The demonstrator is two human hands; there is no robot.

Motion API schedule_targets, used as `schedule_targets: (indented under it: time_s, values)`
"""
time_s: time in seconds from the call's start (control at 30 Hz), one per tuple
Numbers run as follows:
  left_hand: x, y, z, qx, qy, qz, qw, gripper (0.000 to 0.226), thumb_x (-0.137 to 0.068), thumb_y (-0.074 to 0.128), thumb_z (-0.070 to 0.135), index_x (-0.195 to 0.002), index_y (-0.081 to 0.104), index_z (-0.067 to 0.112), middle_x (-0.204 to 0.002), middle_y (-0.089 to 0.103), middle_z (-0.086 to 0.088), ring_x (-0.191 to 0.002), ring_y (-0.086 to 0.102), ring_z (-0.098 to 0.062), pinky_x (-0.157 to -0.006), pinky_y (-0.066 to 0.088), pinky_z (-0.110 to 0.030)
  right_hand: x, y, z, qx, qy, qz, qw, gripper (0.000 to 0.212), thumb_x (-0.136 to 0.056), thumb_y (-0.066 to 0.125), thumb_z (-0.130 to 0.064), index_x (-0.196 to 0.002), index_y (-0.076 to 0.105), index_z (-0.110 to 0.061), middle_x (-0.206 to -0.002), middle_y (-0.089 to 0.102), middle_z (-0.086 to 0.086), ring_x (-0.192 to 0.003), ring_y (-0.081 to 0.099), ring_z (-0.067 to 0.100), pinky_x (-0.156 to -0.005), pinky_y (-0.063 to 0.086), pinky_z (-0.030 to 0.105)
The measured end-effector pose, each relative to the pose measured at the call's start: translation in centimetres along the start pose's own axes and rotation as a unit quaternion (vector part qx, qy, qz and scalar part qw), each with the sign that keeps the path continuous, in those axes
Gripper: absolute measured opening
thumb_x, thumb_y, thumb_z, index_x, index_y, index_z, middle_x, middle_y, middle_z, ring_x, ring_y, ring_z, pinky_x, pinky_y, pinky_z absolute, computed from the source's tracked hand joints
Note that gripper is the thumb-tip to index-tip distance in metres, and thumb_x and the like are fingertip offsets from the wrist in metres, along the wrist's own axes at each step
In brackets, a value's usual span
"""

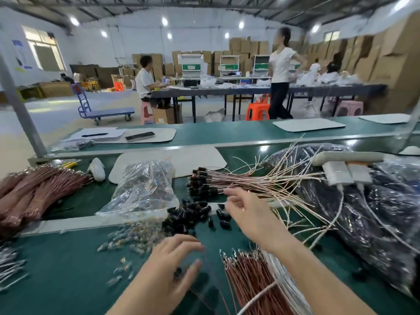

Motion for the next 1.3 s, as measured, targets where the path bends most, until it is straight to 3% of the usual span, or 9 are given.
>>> schedule_targets:
  time_s: [0.17, 0.23, 0.33, 0.53, 0.73, 0.97, 1.1, 1.2, 1.3]
  values:
    - [4.7, 2.0, 2.5, -0.139, 0.063, -0.045, 0.987, 0.031, -0.097, 0.042, 0.062, -0.109, 0.069, 0.052, -0.124, 0.065, 0.024, -0.111, 0.065, 0.000, -0.086, 0.059, -0.026, 4.6, 4.4, -0.4, 0.115, -0.026, -0.007, 0.993, 0.041, -0.104, 0.047, -0.034, -0.146, 0.047, -0.033, -0.141, 0.054, -0.010, -0.128, 0.048, 0.007, -0.110, 0.038, 0.027]
    - [4.5, 1.5, 3.4, -0.163, 0.082, -0.025, 0.983, 0.016, -0.088, 0.063, 0.061, -0.099, 0.072, 0.054, -0.110, 0.069, 0.025, -0.097, 0.069, 0.001, -0.084, 0.053, -0.018, 5.6, 6.0, 0.0, 0.171, -0.018, -0.019, 0.985, 0.043, -0.105, 0.043, -0.038, -0.148, 0.043, -0.034, -0.145, 0.050, -0.010, -0.131, 0.044, 0.011, -0.113, 0.036, 0.031]
    - [3.9, 0.6, 2.9, -0.170, 0.050, -0.002, 0.984, 0.029, -0.059, 0.089, 0.058, -0.083, 0.072, 0.055, -0.090, 0.067, 0.028, -0.079, 0.067, 0.003, -0.079, 0.035, -0.017, 6.4, 7.5, 0.8, 0.236, -0.013, -0.019, 0.971, 0.044, -0.105, 0.040, -0.041, -0.148, 0.041, -0.036, -0.146, 0.048, -0.013, -0.132, 0.043, 0.011, -0.114, 0.032, 0.030]
    - [4.0, -0.3, 2.4, -0.195, 0.063, 0.081, 0.975, 0.009, -0.063, 0.075, 0.042, -0.069, 0.069, 0.041, -0.070, 0.059, 0.018, -0.066, 0.058, -0.003, -0.073, 0.034, -0.019, 6.3, 8.4, 0.8, 0.302, -0.030, 0.011, 0.953, 0.038, -0.105, 0.035, -0.043, -0.142, 0.044, -0.039, -0.140, 0.048, -0.016, -0.127, 0.043, 0.009, -0.113, 0.028, 0.029]
    - [4.4, -0.3, 0.1, -0.268, 0.031, 0.090, 0.959, 0.035, -0.056, 0.098, 0.034, -0.071, 0.066, 0.033, -0.076, 0.060, 0.015, -0.067, 0.063, -0.009, -0.074, 0.035, -0.028, 5.9, 11.2, -0.4, 0.265, -0.109, -0.046, 0.957, 0.045, -0.107, 0.034, -0.045, -0.151, 0.036, -0.040, -0.157, 0.034, -0.015, -0.144, 0.025, 0.005, -0.122, 0.015, 0.027]
    - [5.2, -2.5, -0.7, -0.242, 0.035, 0.165, 0.955, 0.015, -0.079, 0.073, 0.017, -0.078, 0.062, 0.027, -0.077, 0.059, 0.017, -0.076, 0.044, -0.002, -0.074, 0.034, -0.024, 6.3, 12.1, -0.4, 0.277, -0.144, -0.057, 0.949, 0.039, -0.107, 0.029, -0.048, -0.144, 0.036, -0.044, -0.149, 0.039, -0.023, -0.141, 0.028, -0.001, -0.121, 0.010, 0.026]
    - [5.4, -4.1, -1.3, -0.210, 0.018, 0.201, 0.957, 0.009, -0.093, 0.062, 0.019, -0.085, 0.062, 0.022, -0.082, 0.060, 0.012, -0.076, 0.058, -0.009, -0.077, 0.036, -0.027, 6.4, 11.7, -0.9, 0.253, -0.149, -0.050, 0.955, 0.032, -0.106, 0.036, -0.044, -0.138, 0.035, -0.042, -0.148, 0.038, -0.024, -0.142, 0.027, -0.002, -0.121, 0.005, 0.023]
    - [5.9, -5.7, -1.8, -0.185, -0.009, 0.225, 0.957, 0.031, -0.100, 0.038, 0.033, -0.091, 0.065, 0.019, -0.087, 0.061, 0.010, -0.083, 0.052, -0.008, -0.080, 0.036, -0.026, 6.7, 12.5, -1.5, 0.257, -0.180, -0.080, 0.946, 0.041, -0.109, 0.034, -0.036, -0.149, 0.029, -0.045, -0.159, 0.026, -0.026, -0.149, 0.017, -0.001, -0.123, 0.000, 0.025]
    - [7.1, -7.9, -3.1, -0.148, -0.060, 0.267, 0.950, 0.026, -0.104, 0.042, 0.027, -0.100, 0.066, 0.018, -0.095, 0.059, 0.010, -0.085, 0.045, -0.001, -0.083, 0.035, -0.027, 6.9, 12.9, -1.9, 0.258, -0.203, -0.090, 0.940, 0.040, -0.110, 0.032, -0.033, -0.148, 0.039, -0.042, -0.156, 0.033, -0.024, -0.144, 0.026, 0.002, -0.120, 0.009, 0.021]
Point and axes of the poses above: each hand's wrist, its own x-axis away from the middle knuckle, its own y-axis out of the palm, z = x × y, the point moved 10 cm from there along -x, towards the middle knuckle
